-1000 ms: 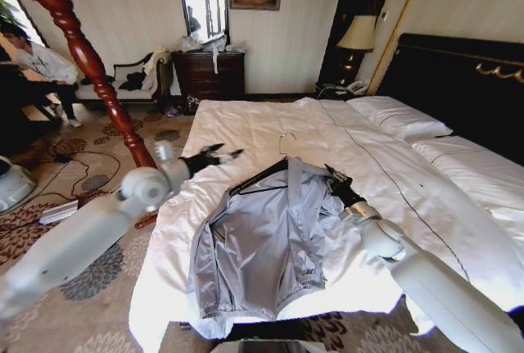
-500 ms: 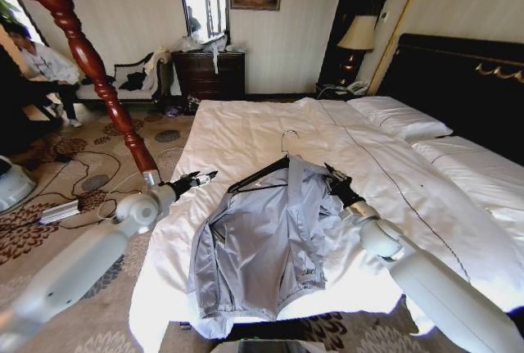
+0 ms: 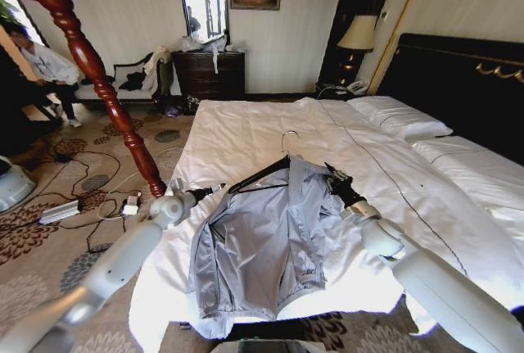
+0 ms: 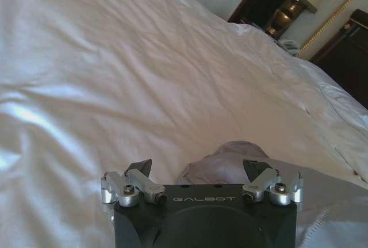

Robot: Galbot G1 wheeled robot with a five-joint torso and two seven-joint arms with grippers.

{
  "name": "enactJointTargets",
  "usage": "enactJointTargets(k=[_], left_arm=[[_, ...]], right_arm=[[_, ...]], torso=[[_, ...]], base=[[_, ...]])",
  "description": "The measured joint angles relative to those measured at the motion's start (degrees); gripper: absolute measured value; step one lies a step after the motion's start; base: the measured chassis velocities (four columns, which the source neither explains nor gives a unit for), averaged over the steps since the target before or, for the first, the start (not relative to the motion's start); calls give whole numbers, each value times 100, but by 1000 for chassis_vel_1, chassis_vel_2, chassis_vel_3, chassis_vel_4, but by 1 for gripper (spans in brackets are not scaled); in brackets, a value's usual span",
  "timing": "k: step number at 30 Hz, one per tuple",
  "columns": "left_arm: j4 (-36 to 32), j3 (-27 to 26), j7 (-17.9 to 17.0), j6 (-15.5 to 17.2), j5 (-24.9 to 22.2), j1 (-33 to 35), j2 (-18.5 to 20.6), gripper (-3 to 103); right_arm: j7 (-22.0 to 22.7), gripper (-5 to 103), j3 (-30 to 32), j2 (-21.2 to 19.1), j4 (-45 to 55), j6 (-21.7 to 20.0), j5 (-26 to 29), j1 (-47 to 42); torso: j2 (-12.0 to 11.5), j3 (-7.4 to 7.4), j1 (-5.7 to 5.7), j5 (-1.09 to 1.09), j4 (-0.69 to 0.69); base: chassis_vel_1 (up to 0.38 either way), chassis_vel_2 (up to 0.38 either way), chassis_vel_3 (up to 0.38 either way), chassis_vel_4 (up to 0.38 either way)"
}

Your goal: Pick up the clothes from the bed and hang them on the clothes hanger.

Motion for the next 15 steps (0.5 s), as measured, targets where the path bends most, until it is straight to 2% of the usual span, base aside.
enactJointTargets(k=[2, 15], left_arm=[[221, -29, 64, 7, 65, -37, -187, 90], [1033, 8, 466, 125, 318, -239, -541, 90]], right_arm=[[30, 15, -6, -15, 50, -122, 131, -27], [41, 15, -67, -50, 68, -167, 178, -55]], torso=[[0, 0, 0, -1, -4], [0, 0, 0, -1, -3]], base=[[0, 0, 0, 0], [0, 0, 0, 0]])
